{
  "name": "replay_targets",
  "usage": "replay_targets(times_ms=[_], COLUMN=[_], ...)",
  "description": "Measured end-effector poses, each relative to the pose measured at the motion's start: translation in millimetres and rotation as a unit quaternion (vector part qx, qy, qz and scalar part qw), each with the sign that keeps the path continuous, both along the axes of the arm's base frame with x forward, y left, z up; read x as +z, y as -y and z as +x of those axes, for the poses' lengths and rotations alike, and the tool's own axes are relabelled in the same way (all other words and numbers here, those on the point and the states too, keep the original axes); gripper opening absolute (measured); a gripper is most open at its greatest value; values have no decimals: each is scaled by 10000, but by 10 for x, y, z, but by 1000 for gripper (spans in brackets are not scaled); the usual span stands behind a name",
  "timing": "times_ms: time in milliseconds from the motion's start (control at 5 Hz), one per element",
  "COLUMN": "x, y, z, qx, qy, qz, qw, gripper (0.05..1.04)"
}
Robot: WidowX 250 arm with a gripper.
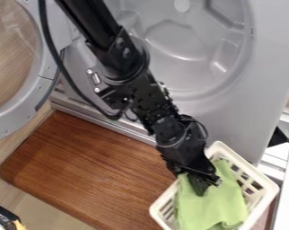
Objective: Move the white basket and green cloth to the left of purple cloth
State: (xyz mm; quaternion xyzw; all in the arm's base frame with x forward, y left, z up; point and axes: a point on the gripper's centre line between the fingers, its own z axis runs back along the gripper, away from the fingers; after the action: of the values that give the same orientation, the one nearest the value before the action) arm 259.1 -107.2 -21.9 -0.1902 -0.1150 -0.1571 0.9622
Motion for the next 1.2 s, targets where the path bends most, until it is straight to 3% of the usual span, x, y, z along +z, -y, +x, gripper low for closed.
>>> replay_targets(times_ms=[200,400,600,800,1000,1200], x=[10,61,299,549,686,615], y=[62,103,105,-81,-453,-803], z=[-14,-4,16,66,-30,-156], qx=[-61,6,-82,178,789,1283], qy=[-16,-8,178,417,443,228], qz=[-52,-170,-174,8,251,508], qw=[10000,9999,9997,9990,9956,9902], gripper=[172,120,116,116,116,116])
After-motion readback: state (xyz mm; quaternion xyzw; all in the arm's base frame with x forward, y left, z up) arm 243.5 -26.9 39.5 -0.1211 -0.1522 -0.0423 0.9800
